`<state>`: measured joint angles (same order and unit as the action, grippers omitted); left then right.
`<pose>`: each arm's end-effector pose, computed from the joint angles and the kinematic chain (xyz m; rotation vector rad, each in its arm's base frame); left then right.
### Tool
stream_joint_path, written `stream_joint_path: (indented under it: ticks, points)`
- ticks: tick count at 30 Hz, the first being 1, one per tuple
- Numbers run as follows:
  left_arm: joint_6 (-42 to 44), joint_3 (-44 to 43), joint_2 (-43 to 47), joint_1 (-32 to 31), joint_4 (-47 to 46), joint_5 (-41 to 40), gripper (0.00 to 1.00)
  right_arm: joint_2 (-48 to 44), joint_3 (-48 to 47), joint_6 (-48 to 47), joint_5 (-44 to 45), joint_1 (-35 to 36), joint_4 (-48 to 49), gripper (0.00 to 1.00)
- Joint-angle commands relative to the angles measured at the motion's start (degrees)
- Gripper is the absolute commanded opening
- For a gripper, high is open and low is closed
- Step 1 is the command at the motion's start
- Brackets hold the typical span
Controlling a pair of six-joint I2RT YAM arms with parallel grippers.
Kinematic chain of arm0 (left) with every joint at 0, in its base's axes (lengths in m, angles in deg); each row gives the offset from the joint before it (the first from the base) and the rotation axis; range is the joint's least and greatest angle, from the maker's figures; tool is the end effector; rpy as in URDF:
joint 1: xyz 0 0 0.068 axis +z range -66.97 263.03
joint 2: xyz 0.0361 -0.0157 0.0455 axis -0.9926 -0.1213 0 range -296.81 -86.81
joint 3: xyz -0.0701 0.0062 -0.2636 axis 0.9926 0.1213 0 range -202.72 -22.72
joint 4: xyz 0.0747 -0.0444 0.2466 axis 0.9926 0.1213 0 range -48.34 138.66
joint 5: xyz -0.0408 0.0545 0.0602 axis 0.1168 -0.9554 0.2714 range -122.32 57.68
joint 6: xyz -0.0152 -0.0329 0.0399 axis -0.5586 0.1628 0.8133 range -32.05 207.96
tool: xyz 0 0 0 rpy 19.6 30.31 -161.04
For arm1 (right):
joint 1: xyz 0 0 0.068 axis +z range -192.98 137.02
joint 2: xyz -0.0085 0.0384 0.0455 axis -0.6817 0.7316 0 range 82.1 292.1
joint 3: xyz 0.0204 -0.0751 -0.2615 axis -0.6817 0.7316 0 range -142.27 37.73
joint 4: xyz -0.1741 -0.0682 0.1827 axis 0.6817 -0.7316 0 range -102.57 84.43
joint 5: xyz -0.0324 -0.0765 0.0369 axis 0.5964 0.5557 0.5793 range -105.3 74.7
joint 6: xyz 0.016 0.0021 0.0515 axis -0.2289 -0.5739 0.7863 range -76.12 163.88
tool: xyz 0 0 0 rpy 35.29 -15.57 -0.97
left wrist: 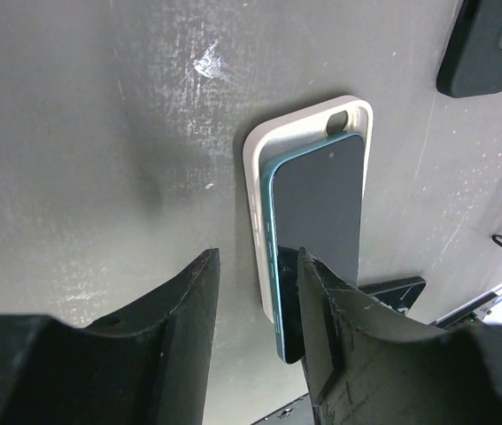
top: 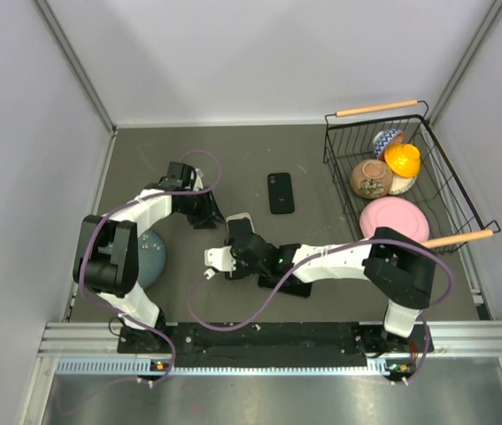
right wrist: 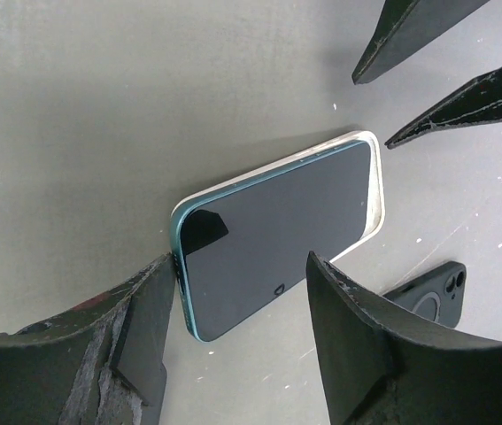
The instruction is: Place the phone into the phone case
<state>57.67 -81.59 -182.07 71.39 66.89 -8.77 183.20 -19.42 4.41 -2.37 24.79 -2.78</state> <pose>0.3180 -0.0801 0.1855 -0.2992 2.7090 -0.7761 0.1476 0.3400 0.1741 -1.7538 1.4369 0.0025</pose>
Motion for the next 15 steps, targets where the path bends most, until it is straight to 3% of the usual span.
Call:
stream_joint_path:
  ticks: [1, 10, 15]
  points:
    - [0.5, 0.9, 0.5, -0.1, -1.6, -0.7, 0.45, -0.5, -3.0, 2.1, -2.3, -0.9, 0.6, 0.60]
    - [0.0, 2.7, 1.0, -0.2, -2.3, -1.1, 0.41, 0.2, -3.4, 4.3, -1.9, -1.7, 1.1, 0.59]
    - [-0.3, 3.1, 1.5, -0.3, -2.8, -0.2, 0.40, -3.4, -4.1, 10.6, -7.5, -2.6, -2.6, 0.63]
